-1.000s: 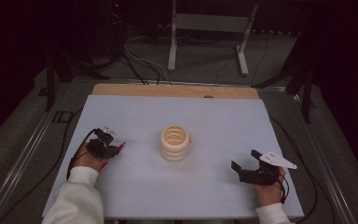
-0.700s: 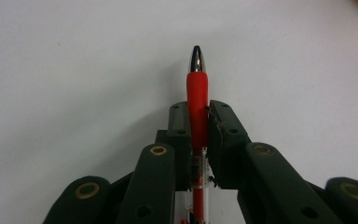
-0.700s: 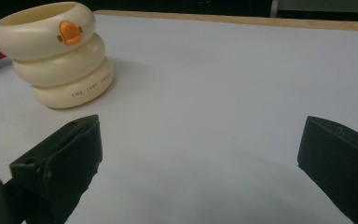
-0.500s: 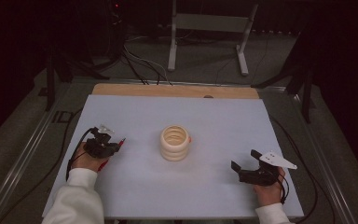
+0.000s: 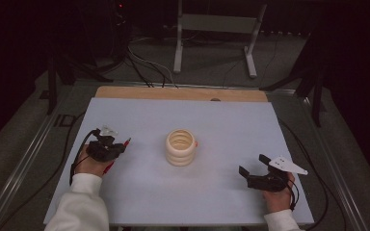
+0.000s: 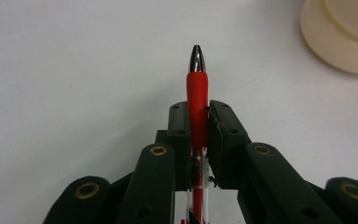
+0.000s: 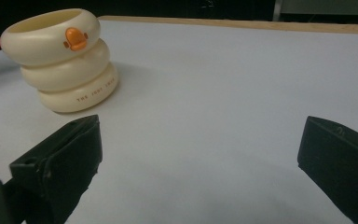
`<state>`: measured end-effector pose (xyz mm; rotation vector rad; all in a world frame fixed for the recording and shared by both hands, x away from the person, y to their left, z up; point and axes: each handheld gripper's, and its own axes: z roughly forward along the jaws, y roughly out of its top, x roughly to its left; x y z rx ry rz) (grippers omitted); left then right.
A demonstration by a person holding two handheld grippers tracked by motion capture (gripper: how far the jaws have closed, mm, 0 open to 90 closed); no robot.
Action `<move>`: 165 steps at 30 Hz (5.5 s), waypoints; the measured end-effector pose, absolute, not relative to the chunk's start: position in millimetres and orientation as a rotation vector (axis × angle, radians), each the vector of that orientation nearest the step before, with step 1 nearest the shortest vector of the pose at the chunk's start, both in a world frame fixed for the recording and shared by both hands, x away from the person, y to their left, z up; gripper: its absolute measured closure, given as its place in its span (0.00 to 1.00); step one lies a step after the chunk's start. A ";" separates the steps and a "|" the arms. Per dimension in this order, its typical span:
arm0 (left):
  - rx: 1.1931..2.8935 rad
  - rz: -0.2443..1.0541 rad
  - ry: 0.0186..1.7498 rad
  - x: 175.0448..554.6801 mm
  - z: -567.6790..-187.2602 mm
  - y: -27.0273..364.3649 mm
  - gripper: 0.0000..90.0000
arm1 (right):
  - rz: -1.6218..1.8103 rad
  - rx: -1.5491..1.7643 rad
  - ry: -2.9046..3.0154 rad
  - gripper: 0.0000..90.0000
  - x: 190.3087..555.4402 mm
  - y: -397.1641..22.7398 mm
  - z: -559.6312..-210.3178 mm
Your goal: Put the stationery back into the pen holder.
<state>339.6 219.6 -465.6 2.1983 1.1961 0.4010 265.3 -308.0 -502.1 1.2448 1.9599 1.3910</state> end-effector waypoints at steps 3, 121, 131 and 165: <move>2.186 0.408 1.184 339.1 -461.6 217.4 0.90 | 1.398 1.257 1.949 0.00 264.7 -308.4 -501.4; 1.813 0.456 0.814 366.6 -381.7 113.9 0.90 | 1.376 1.247 1.984 0.00 265.6 -305.0 -503.2; 1.795 0.457 0.802 370.6 -378.3 102.3 0.90 | 1.377 1.248 1.983 0.00 265.4 -305.0 -503.3; 1.787 0.442 0.745 376.7 -400.4 53.6 0.89 | 1.376 1.246 1.986 0.00 265.6 -305.4 -503.3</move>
